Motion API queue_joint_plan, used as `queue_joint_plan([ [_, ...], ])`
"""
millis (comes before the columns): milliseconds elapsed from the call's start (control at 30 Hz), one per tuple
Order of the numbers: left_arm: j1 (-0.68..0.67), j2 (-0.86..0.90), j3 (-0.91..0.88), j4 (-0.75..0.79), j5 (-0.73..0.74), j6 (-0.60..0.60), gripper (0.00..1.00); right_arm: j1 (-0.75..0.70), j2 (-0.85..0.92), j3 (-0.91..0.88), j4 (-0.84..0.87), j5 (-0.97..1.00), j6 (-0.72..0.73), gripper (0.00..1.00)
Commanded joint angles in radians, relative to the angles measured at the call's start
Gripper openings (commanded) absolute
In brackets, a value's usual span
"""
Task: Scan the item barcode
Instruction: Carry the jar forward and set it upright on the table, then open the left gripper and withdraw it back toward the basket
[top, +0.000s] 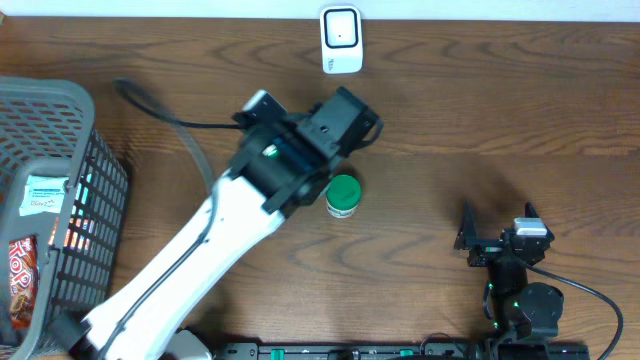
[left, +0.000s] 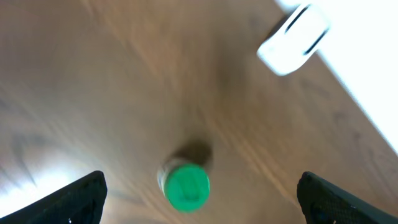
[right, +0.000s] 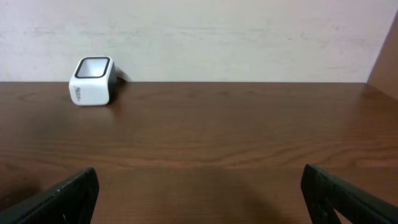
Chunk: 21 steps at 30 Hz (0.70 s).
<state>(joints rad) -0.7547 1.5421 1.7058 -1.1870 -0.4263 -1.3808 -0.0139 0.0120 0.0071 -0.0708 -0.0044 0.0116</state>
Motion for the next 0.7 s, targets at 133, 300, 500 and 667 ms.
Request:
queue_joint_plan([
  [133, 0.004, -0.185, 0.0, -0.01, -0.382, 0.321, 0.98, -0.002, -0.003, -0.002, -0.004, 0.003, 0.01, 0.99],
  [300, 0.027, -0.267, 0.0, -0.009, -0.548, 0.426, 0.98, -0.002, -0.003, -0.002, -0.004, 0.003, 0.01, 0.99],
  [500, 0.183, -0.366, 0.0, 0.008, -0.663, 0.585, 0.98, -0.002, -0.003, -0.002, -0.004, 0.003, 0.01, 0.99],
  [667, 0.288, -0.394, 0.0, 0.111, -0.579, 0.887, 0.98, -0.002, -0.003, -0.002, -0.004, 0.003, 0.01, 0.99],
])
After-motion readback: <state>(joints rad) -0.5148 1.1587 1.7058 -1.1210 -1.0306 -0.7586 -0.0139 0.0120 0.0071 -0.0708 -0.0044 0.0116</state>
